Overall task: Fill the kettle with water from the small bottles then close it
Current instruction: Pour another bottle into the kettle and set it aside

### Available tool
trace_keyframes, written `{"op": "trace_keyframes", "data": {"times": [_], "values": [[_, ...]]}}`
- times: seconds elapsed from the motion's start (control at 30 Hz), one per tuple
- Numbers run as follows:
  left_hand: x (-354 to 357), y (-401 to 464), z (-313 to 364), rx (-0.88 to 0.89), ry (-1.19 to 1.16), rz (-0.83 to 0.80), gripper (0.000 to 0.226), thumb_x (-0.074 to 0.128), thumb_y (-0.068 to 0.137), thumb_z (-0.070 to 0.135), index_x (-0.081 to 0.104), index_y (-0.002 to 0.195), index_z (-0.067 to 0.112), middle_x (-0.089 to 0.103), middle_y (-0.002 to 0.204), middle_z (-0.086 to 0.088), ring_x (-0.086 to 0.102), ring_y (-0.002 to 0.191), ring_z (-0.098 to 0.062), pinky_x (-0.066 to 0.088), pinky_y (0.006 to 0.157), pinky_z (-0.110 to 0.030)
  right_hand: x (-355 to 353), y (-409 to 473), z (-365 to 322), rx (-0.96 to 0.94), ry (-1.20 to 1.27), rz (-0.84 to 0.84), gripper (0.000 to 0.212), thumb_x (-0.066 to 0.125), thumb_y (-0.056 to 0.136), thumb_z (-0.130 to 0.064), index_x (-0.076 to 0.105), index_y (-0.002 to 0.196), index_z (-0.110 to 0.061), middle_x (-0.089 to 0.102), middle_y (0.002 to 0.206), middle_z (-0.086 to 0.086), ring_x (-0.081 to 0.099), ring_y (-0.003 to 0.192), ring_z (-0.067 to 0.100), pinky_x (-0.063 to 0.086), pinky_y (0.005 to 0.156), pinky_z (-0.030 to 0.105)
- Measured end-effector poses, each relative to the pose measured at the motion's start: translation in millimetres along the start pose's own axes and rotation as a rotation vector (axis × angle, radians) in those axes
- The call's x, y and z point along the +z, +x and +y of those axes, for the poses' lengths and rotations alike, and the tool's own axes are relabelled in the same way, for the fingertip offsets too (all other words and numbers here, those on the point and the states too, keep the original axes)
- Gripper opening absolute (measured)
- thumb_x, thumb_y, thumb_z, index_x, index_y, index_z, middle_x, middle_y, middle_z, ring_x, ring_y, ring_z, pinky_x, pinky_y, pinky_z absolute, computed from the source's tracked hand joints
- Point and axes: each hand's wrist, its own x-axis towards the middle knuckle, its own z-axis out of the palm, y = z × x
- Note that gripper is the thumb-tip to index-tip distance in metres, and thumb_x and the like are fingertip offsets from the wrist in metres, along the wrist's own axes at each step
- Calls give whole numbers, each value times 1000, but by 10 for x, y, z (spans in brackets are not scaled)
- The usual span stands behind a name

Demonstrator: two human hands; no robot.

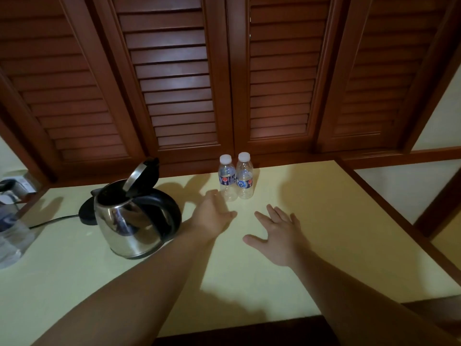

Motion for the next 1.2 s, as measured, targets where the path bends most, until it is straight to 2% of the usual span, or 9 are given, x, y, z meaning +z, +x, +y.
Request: {"op": "trace_keyframes", "data": {"times": [0.1, 0.3, 0.4, 0.47, 0.6, 0.77, 0.97, 1.1, 1.2], "values": [[-66, -340, -276, 203, 124, -11, 67, 79, 86, 40, 51, 145, 24, 60, 139, 3, 54, 132, -17, 42, 108, -29, 1, -18, -25, -3, 2, 23, 97, 22, 83, -92, 18, 163, -37, 5, 174, 1, 0, 159, 19, 1, 126, 51], [-511, -967, -770, 453, 195, -114, 48, 74, 91, 35, 63, 138, 26, 59, 139, 17, 52, 131, 2, 37, 114, -20, 20, -122, -208, -8, 80, 114, 82, 37, 94, -77, 26, 161, -32, 16, 172, -1, 10, 158, 18, 5, 128, 47], [-789, -1224, -1103, 469, 215, -100, 43, 70, 93, 39, 66, 135, 30, 60, 140, 17, 51, 132, 4, 37, 114, -18, 118, -246, -559, -105, 164, 161, 75, 44, 95, -73, 42, 155, -29, 31, 167, -7, 20, 156, 14, 8, 129, 41], [-983, -1361, -1329, 473, 230, -78, 41, 67, 95, 41, 66, 135, 32, 61, 140, 17, 50, 133, 5, 38, 115, -20, 194, -365, -912, -234, 166, 208, 71, 45, 93, -72, 57, 145, -25, 48, 157, -7, 35, 150, 15, 19, 127, 39], [-1407, -1618, -1758, 447, 260, -15, 39, 63, 96, 46, 67, 134, 36, 61, 139, 20, 50, 132, 5, 40, 113, -21, 337, -527, -1709, -398, 251, 251, 56, 59, 94, -61, 72, 129, -19, 67, 136, -4, 57, 130, 14, 33, 114, 24], [-2013, -1846, -2371, 338, 255, 61, 39, 65, 95, 43, 69, 133, 33, 64, 135, 18, 53, 128, 1, 42, 111, -22, 508, -669, -2742, -498, 413, 163, 58, 62, 93, -59, 63, 141, -26, 59, 145, -12, 49, 133, 3, 40, 114, 29], [-2745, -1972, -3059, 181, 332, 175, 45, 65, 94, 48, 68, 135, 31, 62, 143, 7, 50, 137, -11, 36, 117, -28, 776, -510, -3768, -581, 331, 61, 72, 58, 98, -59, 44, 156, -20, 34, 166, 2, 22, 155, 14, 12, 122, 22], [-3088, -1981, -3360, 92, 339, 215, 48, 65, 93, 50, 67, 136, 29, 60, 145, 3, 49, 138, -14, 38, 117, -33, 901, -348, -4149, -467, 159, -25, 76, 41, 101, -65, 24, 162, -24, 7, 173, 3, 2, 159, 20, 4, 127, 40], [-3330, -1970, -3527, 58, 278, 249, 45, 69, 91, 46, 68, 133, 28, 63, 136, 8, 52, 131, -12, 43, 114, -34, 961, -285, -4220, -413, 25, -90, 76, 27, 101, -67, 12, 165, -28, -2, 174, 0, -7, 159, 16, -3, 127, 44]]}}
